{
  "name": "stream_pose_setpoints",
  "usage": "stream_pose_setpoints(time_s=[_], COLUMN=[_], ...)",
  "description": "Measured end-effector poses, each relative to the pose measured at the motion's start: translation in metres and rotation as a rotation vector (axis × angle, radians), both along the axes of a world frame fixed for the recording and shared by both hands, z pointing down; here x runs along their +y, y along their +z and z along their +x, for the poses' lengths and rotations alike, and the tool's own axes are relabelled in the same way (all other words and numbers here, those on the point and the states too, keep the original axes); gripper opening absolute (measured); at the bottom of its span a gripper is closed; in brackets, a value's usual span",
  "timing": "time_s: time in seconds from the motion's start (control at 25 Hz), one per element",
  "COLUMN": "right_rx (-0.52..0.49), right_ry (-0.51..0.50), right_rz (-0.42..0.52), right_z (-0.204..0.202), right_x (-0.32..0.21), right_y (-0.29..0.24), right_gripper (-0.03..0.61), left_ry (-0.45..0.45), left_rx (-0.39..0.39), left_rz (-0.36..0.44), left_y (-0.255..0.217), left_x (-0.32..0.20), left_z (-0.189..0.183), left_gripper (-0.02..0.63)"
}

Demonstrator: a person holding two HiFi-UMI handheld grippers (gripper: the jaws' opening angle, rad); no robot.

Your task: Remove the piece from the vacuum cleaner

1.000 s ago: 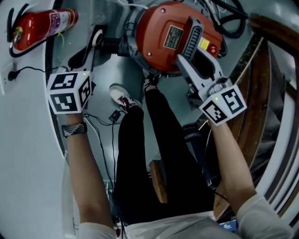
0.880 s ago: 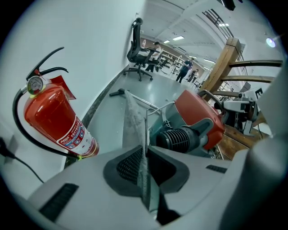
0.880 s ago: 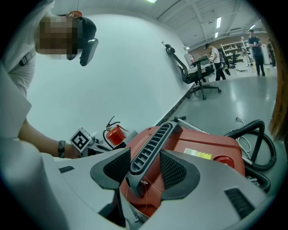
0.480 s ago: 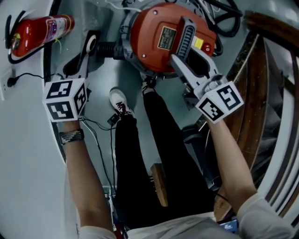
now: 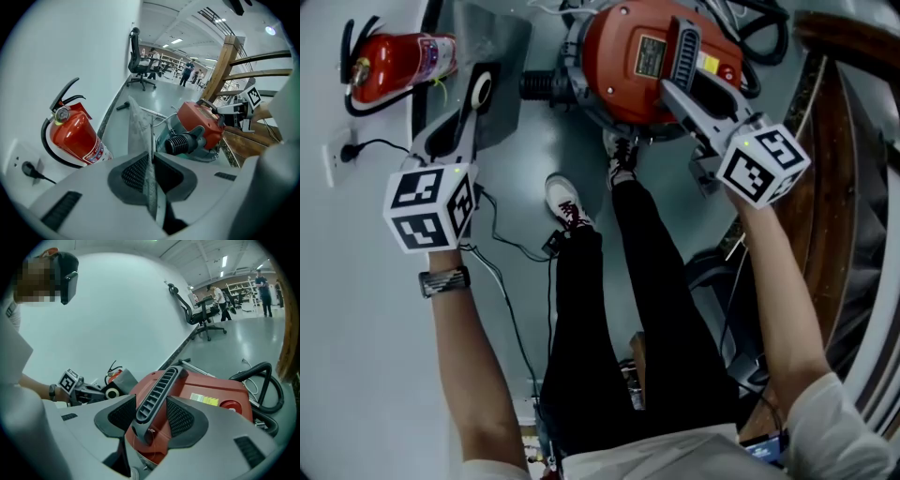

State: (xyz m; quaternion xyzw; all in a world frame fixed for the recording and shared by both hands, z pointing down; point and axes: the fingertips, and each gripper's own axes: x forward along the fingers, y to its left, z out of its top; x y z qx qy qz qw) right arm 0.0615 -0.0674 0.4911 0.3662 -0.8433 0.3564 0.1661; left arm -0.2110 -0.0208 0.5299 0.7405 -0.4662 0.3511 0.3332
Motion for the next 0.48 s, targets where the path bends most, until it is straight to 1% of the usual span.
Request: stream_pose_setpoints(time_s=[0.16,0.24,0.36,0.48], right_rx=[0.046,0.049,0.041,0.079], right_ry=[0.029,0.054,0.102,0.072], right_rz=[-0.024,-0.023,-0.060,-0.051], right_z=[0.006,0.009,0.022,0.022], right_x=[0.003,0.008,0.023,0.037], right_y=[0.002,-0.003,-0.003,-0.010], right_gripper=[0.207,0.207,0.207,0.206], left_ry=[0.016,0.005,-0.020,-0.041], left_rx=[-0.023,-0.023,-0.009,0.005], left_rz=[0.006,0.007,0.012,0.021], left_y=[-0.021,-0.028,-0.039,-0.051], left_x=[0.009,0.014,0.019,0.023], left_z=[-0.008,-0.010,-0.007,-0.006], left_gripper=[0.029,0.029,0.029,0.029])
